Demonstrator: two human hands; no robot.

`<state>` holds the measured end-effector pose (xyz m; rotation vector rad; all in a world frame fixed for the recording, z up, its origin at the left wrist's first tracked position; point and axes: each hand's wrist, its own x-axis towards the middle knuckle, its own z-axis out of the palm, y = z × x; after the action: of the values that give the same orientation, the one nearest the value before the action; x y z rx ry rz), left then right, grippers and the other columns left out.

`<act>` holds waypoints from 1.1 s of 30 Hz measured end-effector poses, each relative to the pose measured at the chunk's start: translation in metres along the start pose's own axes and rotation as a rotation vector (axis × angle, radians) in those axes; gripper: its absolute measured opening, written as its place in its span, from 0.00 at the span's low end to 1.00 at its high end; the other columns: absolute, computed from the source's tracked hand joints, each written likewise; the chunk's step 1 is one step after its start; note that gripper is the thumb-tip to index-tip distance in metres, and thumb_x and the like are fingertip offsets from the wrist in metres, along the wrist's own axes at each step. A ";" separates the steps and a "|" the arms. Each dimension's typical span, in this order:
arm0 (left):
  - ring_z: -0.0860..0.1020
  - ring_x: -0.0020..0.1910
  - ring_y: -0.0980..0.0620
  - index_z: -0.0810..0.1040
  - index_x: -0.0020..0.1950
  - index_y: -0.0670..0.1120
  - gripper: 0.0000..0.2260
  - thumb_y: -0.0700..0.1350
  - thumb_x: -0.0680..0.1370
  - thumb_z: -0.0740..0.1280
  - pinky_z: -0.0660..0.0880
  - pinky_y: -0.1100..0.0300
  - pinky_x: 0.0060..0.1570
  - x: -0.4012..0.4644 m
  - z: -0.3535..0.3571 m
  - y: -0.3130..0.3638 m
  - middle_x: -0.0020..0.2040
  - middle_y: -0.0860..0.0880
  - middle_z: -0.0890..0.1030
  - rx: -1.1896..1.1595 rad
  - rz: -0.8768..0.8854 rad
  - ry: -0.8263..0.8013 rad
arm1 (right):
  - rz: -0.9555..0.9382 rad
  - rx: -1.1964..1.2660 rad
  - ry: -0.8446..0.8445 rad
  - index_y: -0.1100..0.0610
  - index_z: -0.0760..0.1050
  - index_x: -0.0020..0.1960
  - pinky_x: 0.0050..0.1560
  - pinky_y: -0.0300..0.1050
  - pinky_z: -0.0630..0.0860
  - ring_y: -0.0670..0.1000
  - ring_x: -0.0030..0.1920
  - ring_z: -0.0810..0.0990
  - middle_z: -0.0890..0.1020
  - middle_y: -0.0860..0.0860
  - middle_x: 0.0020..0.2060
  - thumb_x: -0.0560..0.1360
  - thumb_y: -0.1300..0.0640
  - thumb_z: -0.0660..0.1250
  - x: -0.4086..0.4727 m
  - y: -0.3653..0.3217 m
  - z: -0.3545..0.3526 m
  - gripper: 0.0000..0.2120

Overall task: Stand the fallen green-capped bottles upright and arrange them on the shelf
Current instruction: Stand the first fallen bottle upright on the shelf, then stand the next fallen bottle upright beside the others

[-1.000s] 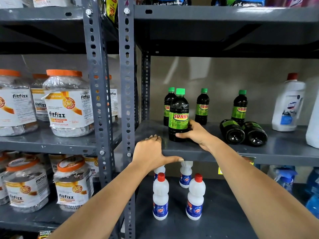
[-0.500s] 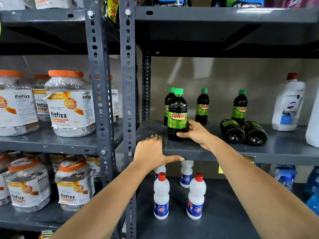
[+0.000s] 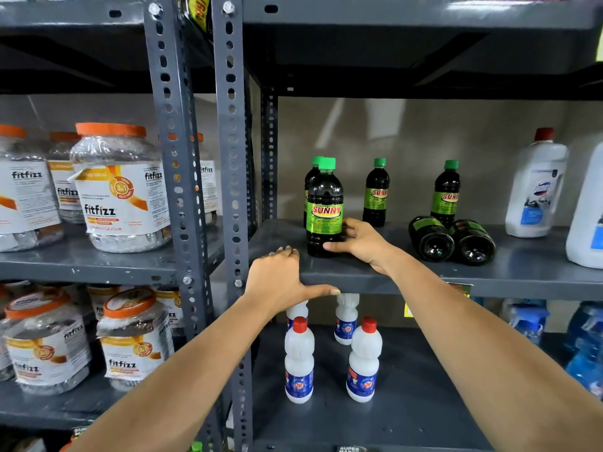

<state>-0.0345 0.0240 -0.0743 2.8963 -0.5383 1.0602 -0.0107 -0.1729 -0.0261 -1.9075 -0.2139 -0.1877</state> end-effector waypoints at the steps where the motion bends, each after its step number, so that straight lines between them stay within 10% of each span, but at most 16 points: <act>1: 0.80 0.54 0.51 0.78 0.58 0.46 0.50 0.85 0.59 0.49 0.78 0.56 0.44 0.000 -0.001 0.000 0.57 0.51 0.81 -0.011 0.008 -0.007 | 0.011 0.021 0.011 0.60 0.70 0.69 0.66 0.45 0.70 0.50 0.62 0.78 0.81 0.52 0.60 0.65 0.68 0.77 0.000 0.001 -0.001 0.34; 10: 0.81 0.51 0.44 0.80 0.58 0.42 0.37 0.67 0.80 0.41 0.79 0.50 0.48 -0.008 0.004 0.016 0.53 0.45 0.83 -0.172 0.273 0.141 | -0.280 -0.286 0.524 0.57 0.83 0.46 0.47 0.39 0.78 0.50 0.40 0.81 0.83 0.51 0.39 0.65 0.75 0.66 -0.022 -0.009 -0.049 0.18; 15: 0.79 0.51 0.44 0.77 0.59 0.42 0.32 0.64 0.80 0.45 0.77 0.51 0.46 0.005 0.002 0.058 0.55 0.45 0.81 -0.114 0.336 0.053 | -0.025 -0.573 0.774 0.59 0.82 0.50 0.55 0.48 0.78 0.60 0.52 0.81 0.83 0.58 0.50 0.65 0.66 0.66 -0.027 -0.009 -0.094 0.15; 20: 0.78 0.52 0.46 0.76 0.60 0.43 0.34 0.67 0.78 0.43 0.78 0.53 0.43 0.013 0.011 0.064 0.55 0.46 0.80 -0.097 0.334 0.053 | 0.286 -0.691 0.698 0.62 0.72 0.40 0.49 0.50 0.79 0.64 0.51 0.80 0.81 0.60 0.44 0.68 0.58 0.69 -0.028 -0.013 -0.109 0.08; 25: 0.81 0.46 0.49 0.79 0.58 0.43 0.31 0.65 0.80 0.48 0.77 0.57 0.39 0.006 0.017 0.064 0.52 0.48 0.83 -0.054 0.329 0.180 | 0.463 -0.941 0.415 0.63 0.75 0.52 0.53 0.47 0.79 0.60 0.55 0.81 0.80 0.58 0.53 0.70 0.49 0.73 -0.022 -0.039 -0.126 0.20; 30: 0.82 0.45 0.49 0.80 0.57 0.42 0.28 0.63 0.80 0.53 0.79 0.56 0.42 0.004 0.018 0.064 0.51 0.48 0.84 -0.053 0.301 0.205 | 0.691 -0.640 0.157 0.61 0.69 0.67 0.44 0.41 0.80 0.56 0.55 0.80 0.70 0.59 0.70 0.72 0.42 0.71 -0.017 -0.045 -0.135 0.32; 33: 0.82 0.45 0.48 0.80 0.57 0.42 0.29 0.64 0.80 0.52 0.79 0.55 0.42 0.003 0.018 0.065 0.51 0.47 0.84 -0.066 0.301 0.213 | 0.729 -0.498 0.147 0.59 0.69 0.66 0.38 0.41 0.82 0.56 0.49 0.83 0.74 0.59 0.63 0.67 0.39 0.74 -0.013 -0.032 -0.134 0.37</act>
<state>-0.0422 -0.0405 -0.0932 2.6562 -0.9961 1.3343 -0.0345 -0.2888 0.0452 -2.3184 0.6826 0.1273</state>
